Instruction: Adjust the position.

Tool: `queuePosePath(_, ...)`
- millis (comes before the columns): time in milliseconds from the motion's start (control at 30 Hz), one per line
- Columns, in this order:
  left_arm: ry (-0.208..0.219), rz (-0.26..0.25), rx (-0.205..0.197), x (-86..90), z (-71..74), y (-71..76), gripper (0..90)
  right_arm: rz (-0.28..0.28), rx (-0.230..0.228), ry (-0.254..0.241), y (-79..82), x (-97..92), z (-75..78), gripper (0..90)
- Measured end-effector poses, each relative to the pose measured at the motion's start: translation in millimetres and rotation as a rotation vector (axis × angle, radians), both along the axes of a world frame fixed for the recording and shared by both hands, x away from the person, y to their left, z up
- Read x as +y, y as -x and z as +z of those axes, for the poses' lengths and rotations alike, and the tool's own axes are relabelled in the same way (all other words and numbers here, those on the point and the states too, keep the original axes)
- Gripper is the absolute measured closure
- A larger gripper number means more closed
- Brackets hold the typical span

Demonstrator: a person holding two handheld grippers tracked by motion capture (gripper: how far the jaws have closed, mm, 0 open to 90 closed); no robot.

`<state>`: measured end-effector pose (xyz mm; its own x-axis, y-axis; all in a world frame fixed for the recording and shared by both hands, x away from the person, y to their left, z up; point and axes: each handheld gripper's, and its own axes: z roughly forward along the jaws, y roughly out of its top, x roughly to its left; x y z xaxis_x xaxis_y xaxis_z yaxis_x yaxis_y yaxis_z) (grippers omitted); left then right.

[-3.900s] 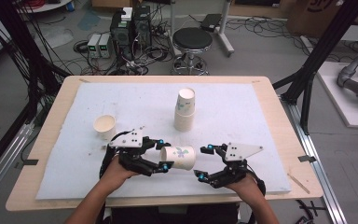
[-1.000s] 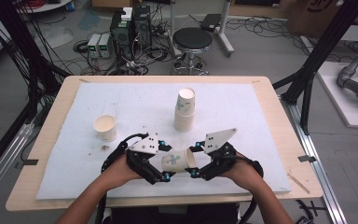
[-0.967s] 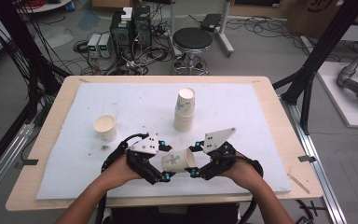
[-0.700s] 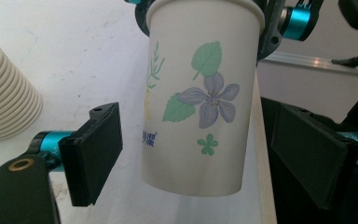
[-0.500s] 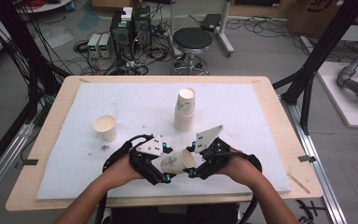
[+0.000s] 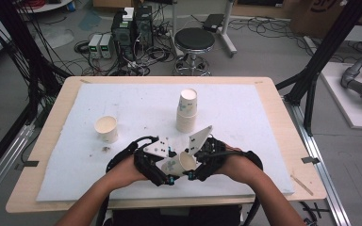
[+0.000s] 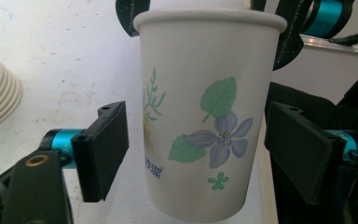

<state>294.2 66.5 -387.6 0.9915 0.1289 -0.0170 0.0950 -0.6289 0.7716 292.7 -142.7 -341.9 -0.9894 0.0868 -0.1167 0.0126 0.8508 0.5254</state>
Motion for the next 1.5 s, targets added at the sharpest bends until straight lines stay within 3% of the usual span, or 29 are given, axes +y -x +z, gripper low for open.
queuePosePath(133,-0.002,-0.014,0.004,-2.9,-1.3,0.0,26.5,0.011,-0.001,0.011,-0.1,2.0,-0.8,31.0)
queuePosePath(200,-0.026,-0.024,-0.007,-3.4,-1.4,-1.0,29.9,0.009,0.003,0.019,0.4,2.3,-0.9,30.9)
queuePosePath(433,-0.014,-0.017,0.000,-6.6,-4.5,-1.3,33.6,0.008,0.005,-0.002,-0.9,1.6,-3.5,28.9)
queuePosePath(633,0.024,0.018,0.015,-3.6,-6.6,-3.3,32.0,-0.051,0.041,-0.127,-2.3,-11.2,-2.7,22.0)
queuePosePath(800,0.072,0.065,0.025,1.4,-11.8,-4.4,31.0,-0.107,0.063,-0.289,-2.6,-33.8,0.9,21.5)
queuePosePath(1000,0.114,0.116,0.018,8.9,-17.7,-5.5,30.7,-0.205,0.069,-0.396,-1.7,-61.9,-4.5,21.4)
queuePosePath(1333,0.220,0.249,-0.020,27.9,-24.5,-7.5,30.2,-0.383,-0.057,-0.528,10.7,-100.7,-28.7,21.4)
queuePosePath(1500,0.281,0.304,-0.035,36.6,-25.3,-8.4,30.1,-0.490,-0.112,-0.544,13.8,-115.2,-39.0,21.5)
